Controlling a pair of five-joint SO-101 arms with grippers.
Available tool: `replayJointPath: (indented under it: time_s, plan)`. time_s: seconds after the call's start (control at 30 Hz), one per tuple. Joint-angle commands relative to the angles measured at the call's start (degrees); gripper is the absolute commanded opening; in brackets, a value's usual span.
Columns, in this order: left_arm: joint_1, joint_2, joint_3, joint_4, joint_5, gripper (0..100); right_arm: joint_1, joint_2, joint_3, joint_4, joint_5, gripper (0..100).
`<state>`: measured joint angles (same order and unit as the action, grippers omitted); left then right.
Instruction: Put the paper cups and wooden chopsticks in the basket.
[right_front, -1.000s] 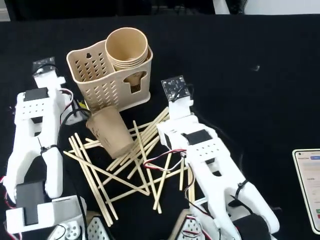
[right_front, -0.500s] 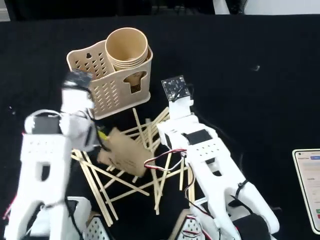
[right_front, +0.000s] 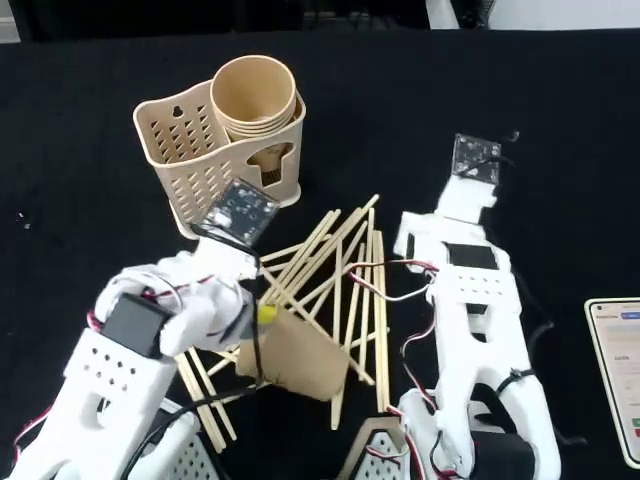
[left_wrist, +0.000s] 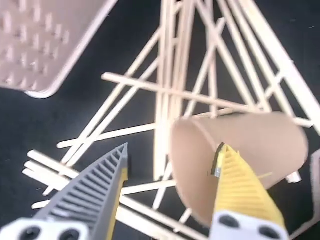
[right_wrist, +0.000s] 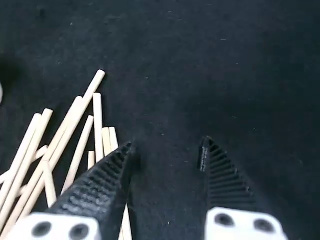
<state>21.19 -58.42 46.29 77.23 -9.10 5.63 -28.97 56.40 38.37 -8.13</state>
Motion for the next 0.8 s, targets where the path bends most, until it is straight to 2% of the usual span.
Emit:
replayJointPath:
  time_s: [0.0, 0.17, 0.3, 0.43, 0.53, 0.67, 0.77]
  plan:
    - [2.15, 0.26, -0.40, -2.81, 5.63, 28, 1.32, -2.07, -3.21, 0.26, -0.70, 19.1]
    - [4.70, 0.26, -0.40, -2.81, 6.33, 28, 1.32, -2.15, -3.21, 0.26, -0.62, 19.1]
    - [7.16, -0.26, -5.23, 2.20, 3.69, 28, 1.32, -2.15, -3.21, 0.26, -0.62, 19.1]
    - [6.73, 0.35, -10.77, 11.87, 9.14, 28, 1.32, -2.15, -3.21, 0.26, -0.62, 19.1]
    - [6.20, 0.35, -9.89, 17.32, 17.93, 28, 1.32, -2.42, -3.21, 0.18, -0.62, 19.3]
    - [3.82, 0.35, -5.41, 16.70, 26.37, 28, 1.14, -2.15, -3.65, 0.18, -0.62, 19.3]
    - [0.40, 0.26, -1.19, 12.31, 24.18, 28, 1.05, -2.07, -3.65, 0.26, -0.44, 19.3]
